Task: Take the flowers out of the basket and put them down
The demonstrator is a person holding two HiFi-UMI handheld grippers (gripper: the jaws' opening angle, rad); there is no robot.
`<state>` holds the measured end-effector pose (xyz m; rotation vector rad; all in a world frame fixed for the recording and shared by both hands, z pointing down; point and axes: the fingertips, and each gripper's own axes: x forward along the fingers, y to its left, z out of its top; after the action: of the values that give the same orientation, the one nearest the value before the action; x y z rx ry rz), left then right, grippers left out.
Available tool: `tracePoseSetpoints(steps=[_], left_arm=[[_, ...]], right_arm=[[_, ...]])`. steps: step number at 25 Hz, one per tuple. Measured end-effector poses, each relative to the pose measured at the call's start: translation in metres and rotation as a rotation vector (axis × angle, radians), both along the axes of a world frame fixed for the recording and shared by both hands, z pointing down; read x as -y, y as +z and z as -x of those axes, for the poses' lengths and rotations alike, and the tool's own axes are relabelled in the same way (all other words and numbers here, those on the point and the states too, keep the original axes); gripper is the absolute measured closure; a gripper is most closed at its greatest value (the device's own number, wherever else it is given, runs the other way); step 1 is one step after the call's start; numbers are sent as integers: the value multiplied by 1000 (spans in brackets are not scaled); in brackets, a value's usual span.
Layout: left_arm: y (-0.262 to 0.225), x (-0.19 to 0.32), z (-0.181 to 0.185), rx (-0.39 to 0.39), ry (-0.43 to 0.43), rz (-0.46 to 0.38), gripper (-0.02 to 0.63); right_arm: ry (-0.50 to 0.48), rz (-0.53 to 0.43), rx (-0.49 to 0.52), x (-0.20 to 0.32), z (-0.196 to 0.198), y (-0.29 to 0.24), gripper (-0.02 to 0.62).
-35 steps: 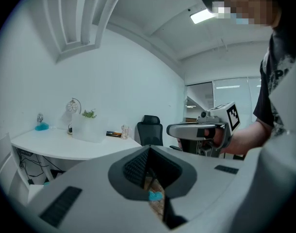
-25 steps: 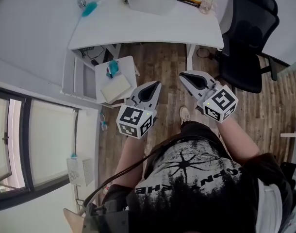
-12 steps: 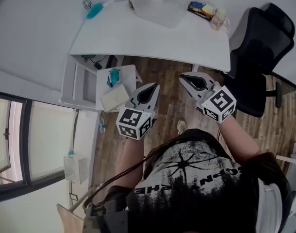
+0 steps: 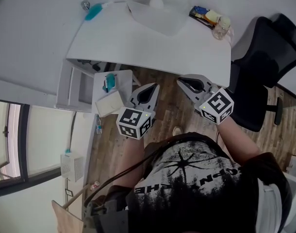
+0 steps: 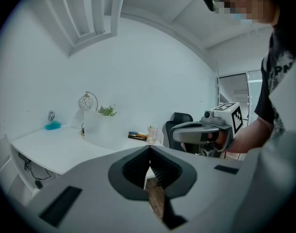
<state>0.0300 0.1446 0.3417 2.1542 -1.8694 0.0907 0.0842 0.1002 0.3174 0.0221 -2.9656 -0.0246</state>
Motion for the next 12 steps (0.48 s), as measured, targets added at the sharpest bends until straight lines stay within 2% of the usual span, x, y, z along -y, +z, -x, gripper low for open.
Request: tracePoseSetpoints(steps=[12], left_arm=[[-2, 39, -2, 34, 14, 34, 595]], right_arm=[[9, 29, 38, 37, 2, -1, 575]])
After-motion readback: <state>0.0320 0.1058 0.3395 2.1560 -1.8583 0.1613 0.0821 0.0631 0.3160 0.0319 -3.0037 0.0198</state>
